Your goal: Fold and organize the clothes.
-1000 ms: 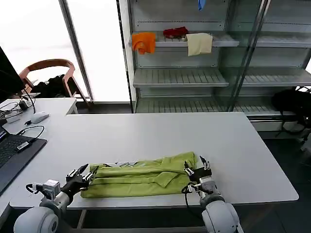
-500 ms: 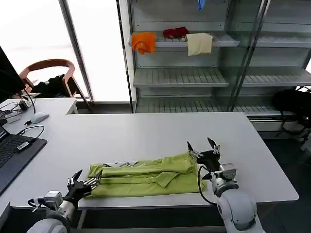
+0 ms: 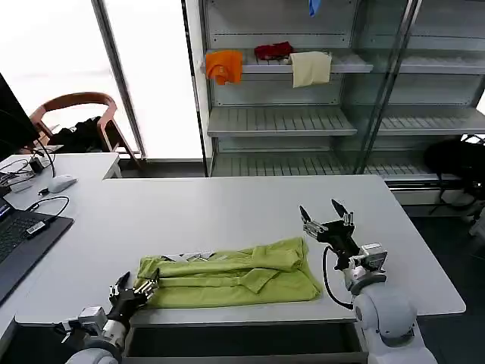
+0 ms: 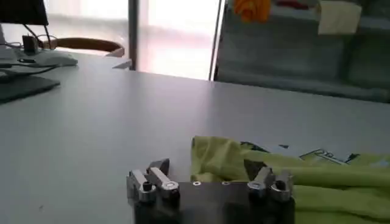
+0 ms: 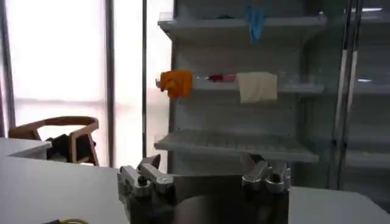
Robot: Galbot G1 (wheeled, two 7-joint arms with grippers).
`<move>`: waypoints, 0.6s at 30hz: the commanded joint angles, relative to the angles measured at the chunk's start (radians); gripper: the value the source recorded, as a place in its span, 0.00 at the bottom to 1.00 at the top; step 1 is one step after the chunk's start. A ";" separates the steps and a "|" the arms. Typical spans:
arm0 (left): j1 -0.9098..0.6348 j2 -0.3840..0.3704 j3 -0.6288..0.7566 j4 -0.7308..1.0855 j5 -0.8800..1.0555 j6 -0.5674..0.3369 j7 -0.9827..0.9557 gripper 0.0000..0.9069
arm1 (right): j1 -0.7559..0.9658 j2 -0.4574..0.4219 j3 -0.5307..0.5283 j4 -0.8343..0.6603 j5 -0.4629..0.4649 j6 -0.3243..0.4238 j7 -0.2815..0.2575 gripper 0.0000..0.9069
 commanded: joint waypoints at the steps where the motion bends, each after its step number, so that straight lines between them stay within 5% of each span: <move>1: 0.005 -0.024 0.007 0.024 0.005 -0.029 -0.015 0.51 | 0.011 -0.012 0.014 -0.001 0.025 0.011 -0.010 1.00; 8: 0.010 -0.033 0.013 0.035 0.020 -0.058 0.006 0.04 | 0.010 -0.014 0.016 0.000 0.016 -0.003 0.004 1.00; 18: 0.017 -0.043 0.024 0.005 0.065 -0.106 0.021 0.00 | 0.004 -0.017 0.017 0.011 0.011 -0.015 0.006 1.00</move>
